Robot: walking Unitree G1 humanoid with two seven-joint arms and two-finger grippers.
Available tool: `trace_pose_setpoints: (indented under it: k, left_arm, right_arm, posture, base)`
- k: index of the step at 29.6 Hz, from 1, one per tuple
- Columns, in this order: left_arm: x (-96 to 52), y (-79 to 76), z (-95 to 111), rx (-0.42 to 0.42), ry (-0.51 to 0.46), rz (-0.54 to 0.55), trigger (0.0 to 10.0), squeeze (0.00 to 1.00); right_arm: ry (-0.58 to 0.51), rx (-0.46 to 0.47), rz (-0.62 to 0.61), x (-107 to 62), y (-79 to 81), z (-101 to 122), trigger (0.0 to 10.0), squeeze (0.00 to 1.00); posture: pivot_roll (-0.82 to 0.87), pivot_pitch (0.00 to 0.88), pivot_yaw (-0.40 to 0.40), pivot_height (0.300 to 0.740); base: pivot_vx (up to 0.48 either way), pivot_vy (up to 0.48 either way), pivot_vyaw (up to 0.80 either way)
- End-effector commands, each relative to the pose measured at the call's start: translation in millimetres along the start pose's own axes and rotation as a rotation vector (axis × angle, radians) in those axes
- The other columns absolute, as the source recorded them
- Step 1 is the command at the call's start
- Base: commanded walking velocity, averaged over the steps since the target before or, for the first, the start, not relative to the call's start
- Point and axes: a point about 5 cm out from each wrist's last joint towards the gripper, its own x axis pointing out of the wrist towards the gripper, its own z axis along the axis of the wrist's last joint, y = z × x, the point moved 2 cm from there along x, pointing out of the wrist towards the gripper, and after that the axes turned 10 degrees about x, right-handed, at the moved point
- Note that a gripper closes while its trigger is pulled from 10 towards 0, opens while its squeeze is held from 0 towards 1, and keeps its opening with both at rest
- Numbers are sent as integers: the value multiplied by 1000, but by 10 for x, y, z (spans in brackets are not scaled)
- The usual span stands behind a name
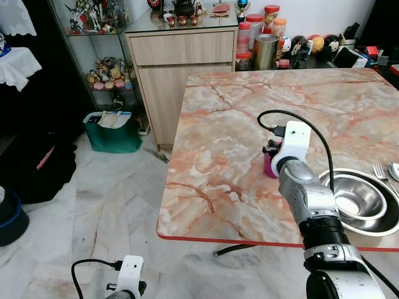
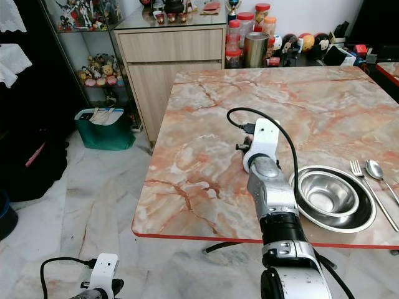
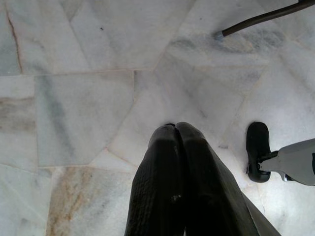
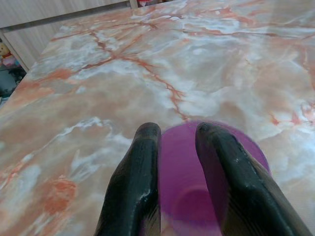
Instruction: Setting the table
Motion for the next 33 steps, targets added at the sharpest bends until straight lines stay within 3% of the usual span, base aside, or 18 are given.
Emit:
trace_pose_setpoints:
  k: [1,9,12,22,33]
  left_arm:
    - [-4,20,1,-2,-2,2,10000,0]
    - [-3,36,32,-12,-23,19,10000,0]
    - [-7,103,72,-3,-43,69,10000,0]
    - [-11,114,43,-22,-30,81,10000,0]
    - [-14,106,21,-21,-25,79,10000,0]
  right_arm:
    - [-33,3,8,-5,35,93,10000,0]
    - [-175,-14,55,-46,118,261,10000,0]
    - [-384,-47,193,-221,372,421,10000,0]
    - [-443,-32,291,-337,607,395,10000,0]
    - [-455,-28,374,-394,827,342,10000,0]
  posture:
    - [-74,0,58,740]
    - [-74,0,56,740]
    - [-73,0,55,740]
    - [-77,0,52,740]
    - [-72,0,45,740]
  base:
    - [0,0,0]
    - [0,0,0]
    - [0,0,0]
    - [0,0,0]
    - [0,292,0]
